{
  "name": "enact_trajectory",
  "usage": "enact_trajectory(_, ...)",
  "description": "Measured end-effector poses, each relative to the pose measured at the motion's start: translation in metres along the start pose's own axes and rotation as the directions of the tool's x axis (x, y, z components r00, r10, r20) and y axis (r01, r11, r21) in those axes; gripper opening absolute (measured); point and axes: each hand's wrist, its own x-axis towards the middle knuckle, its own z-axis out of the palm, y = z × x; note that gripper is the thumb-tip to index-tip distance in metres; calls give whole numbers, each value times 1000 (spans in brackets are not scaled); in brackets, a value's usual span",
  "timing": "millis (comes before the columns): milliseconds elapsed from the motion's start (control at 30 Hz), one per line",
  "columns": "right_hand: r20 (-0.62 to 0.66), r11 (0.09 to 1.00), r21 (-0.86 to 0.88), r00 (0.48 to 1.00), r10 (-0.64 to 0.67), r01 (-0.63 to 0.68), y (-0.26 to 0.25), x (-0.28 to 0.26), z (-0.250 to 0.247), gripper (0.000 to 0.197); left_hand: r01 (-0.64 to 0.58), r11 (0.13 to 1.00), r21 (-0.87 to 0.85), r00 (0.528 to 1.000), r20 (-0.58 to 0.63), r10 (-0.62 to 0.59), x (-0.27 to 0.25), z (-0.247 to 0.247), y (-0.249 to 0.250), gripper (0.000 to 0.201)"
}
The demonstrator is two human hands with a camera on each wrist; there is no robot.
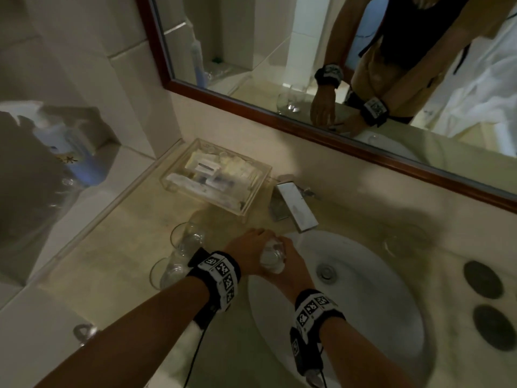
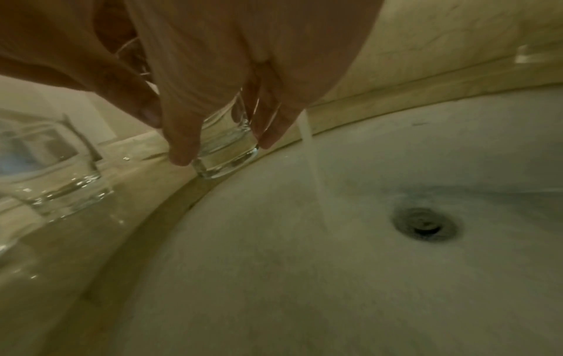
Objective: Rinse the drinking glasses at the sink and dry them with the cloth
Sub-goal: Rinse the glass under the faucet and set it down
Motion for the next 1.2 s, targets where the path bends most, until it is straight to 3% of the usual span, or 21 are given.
enact_trajectory(133,-69,994,-59,994,84,-88,20,-4,-22,59,31,975,-220,999,36,-24,15,12,19,98)
enact_trajectory(267,-158,983,76,971,180,-169,37,0,-36,73,115,888,-446,992,4,-127,21,24,27,79)
enact_trajectory(467,-163,976,-87,969,185,-201,35,2,-47,67,187,698,-691,981,95,-169,20,34,39,30)
enact_trajectory(600,-139,968,-106,967,212,-228,35,5,-45,66,308,565,-765,941,156,-301,28,38,35,41)
enact_trajectory(767,-69,976,-92,979,191,-197,43,16,-32,75,335,641,-691,926,114,-361,35,26,32,12)
enact_trajectory(900,26,975,-162,987,159,-153,44,20,-28,63,341,729,-593,934,130,-331,43,17,36,26)
enact_trajectory(1033,-27,973,-55,975,222,-223,45,21,-24,69,342,743,-576,934,119,-338,52,14,39,25)
enact_trajectory(1133,-167,978,93,965,202,-188,44,16,-23,78,351,774,-527,926,73,-370,55,13,41,12)
enact_trajectory(1200,-199,972,179,962,188,-153,46,14,-23,73,367,782,-503,922,89,-376,54,12,43,11)
